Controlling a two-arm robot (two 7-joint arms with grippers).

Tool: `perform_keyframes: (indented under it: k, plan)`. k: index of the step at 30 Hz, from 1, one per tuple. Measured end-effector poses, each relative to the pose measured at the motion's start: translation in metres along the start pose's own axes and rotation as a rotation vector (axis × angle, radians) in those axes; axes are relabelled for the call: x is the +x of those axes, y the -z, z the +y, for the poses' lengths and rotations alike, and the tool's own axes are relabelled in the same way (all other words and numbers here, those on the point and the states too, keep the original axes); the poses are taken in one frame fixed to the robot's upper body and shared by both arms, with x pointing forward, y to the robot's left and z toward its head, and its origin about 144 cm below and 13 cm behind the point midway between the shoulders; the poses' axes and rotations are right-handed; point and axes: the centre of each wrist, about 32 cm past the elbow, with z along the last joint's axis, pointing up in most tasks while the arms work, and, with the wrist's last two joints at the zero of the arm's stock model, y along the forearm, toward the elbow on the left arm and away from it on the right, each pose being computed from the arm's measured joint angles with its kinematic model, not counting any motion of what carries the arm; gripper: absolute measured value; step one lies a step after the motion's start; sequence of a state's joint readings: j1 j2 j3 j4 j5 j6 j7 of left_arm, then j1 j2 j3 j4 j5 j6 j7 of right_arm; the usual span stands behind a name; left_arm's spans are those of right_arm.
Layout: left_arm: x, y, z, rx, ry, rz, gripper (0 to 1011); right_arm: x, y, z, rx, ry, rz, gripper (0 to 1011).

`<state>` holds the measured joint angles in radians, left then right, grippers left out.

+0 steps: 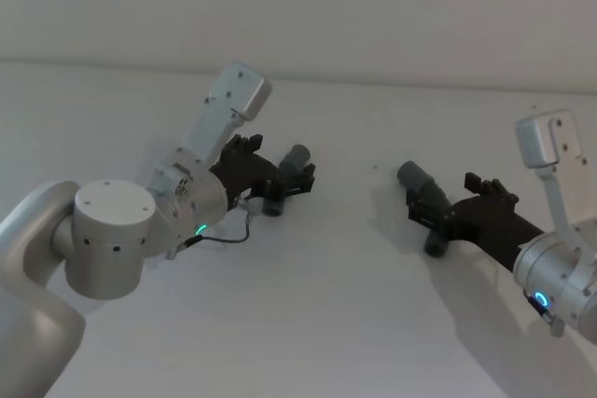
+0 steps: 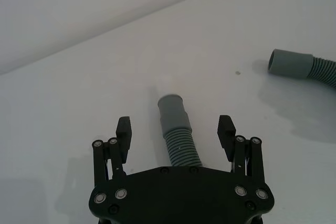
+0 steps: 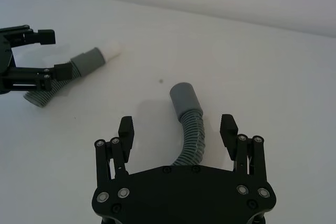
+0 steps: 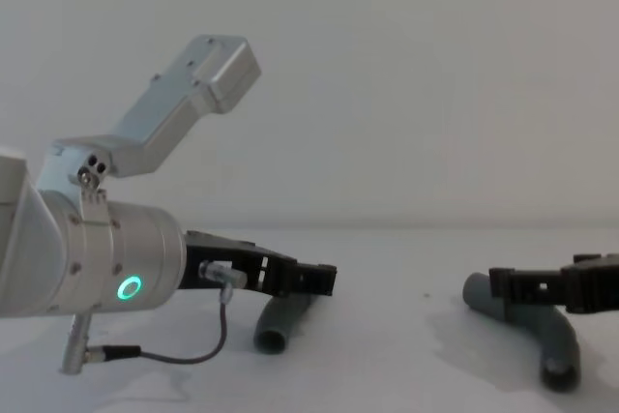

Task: Use both hands to pick up one end of the pipe from the table, align the ends, and insert them.

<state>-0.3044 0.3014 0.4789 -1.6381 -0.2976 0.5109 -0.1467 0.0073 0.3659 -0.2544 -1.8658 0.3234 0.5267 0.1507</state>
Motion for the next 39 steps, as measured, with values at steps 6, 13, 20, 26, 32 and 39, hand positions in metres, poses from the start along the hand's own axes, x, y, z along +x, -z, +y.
perform_keyframes:
  k: [6,13,20,26,32,39]
  plan:
    - [0.002,0.003,-0.005,0.014,0.013,-0.003,1000,0.0,0.004,0.005,-0.018,-0.001,-0.001,1002]
    - [0.004,0.005,-0.009,0.035,0.016,0.001,1000,-0.001,0.007,0.01,-0.031,-0.001,0.005,1002]
    - [0.007,0.006,-0.01,0.056,0.013,0.009,1000,-0.001,0.009,0.015,-0.041,0.003,0.014,1002]
    - [0.009,0.007,-0.012,0.065,0.016,0.015,1000,0.0,0.01,0.019,-0.049,0.009,0.017,1002]
    - [0.01,0.007,-0.015,0.069,0.022,0.019,1000,0.001,0.011,0.023,-0.055,0.017,0.02,1002]
    - [0.011,0.007,-0.016,0.07,0.026,0.019,1000,0.004,0.013,0.027,-0.061,0.025,0.021,1002]
